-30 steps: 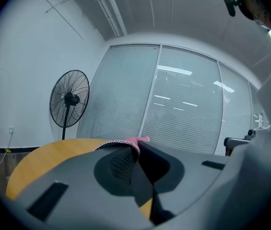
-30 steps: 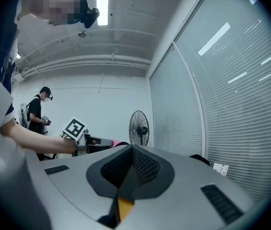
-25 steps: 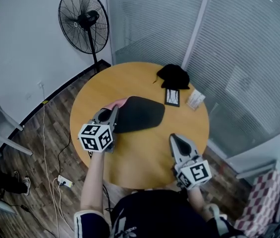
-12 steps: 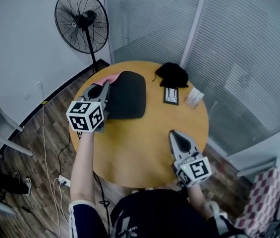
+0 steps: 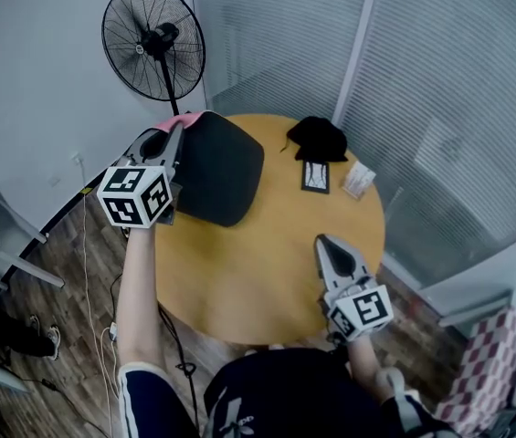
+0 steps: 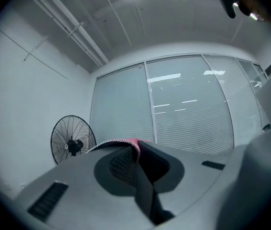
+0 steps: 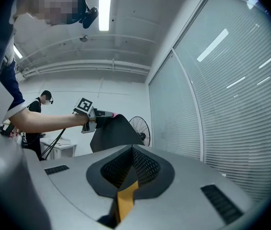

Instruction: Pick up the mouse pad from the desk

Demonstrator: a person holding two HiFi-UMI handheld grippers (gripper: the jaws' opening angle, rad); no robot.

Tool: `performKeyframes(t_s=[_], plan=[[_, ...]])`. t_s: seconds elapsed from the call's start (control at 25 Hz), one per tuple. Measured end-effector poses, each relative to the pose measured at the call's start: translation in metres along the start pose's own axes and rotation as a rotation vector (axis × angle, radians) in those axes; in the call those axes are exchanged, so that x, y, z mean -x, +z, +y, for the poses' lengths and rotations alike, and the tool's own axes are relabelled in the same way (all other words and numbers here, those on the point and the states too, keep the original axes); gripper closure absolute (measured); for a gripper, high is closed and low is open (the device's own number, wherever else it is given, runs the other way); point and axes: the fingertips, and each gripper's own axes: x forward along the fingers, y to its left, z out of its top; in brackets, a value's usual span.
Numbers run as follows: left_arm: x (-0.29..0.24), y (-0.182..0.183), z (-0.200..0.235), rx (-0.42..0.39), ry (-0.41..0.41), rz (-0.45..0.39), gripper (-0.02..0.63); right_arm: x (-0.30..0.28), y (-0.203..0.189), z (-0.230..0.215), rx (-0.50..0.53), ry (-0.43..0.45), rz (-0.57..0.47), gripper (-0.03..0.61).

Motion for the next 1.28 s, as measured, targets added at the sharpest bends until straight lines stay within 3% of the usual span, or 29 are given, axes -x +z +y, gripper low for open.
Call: performKeyframes(t_s=[0.24, 0.56, 0.92, 1.28], plan=[[0.027, 0.025, 0.005, -0.038, 0.037, -0.034, 0.595, -0.002, 0.01, 0.003, 0.005, 0.024, -0.019, 0.577], [0.084, 0.044, 0.001, 0.003, 0.054, -0.092, 0.597, -0.006, 0.027, 0.004, 0.023, 0.055, -0.047, 0.577], [0.16, 0.054, -0.029, -0.043, 0.118, -0.12, 0.595, -0.006, 0.047, 0.004, 0.028, 0.075, -0.096, 0.577], [0.226, 0.061, -0.065, -0.013, 0.161, -0.143, 0.595, 0.002, 0.074, 0.014, 0.02, 0.088, -0.127, 0.577]])
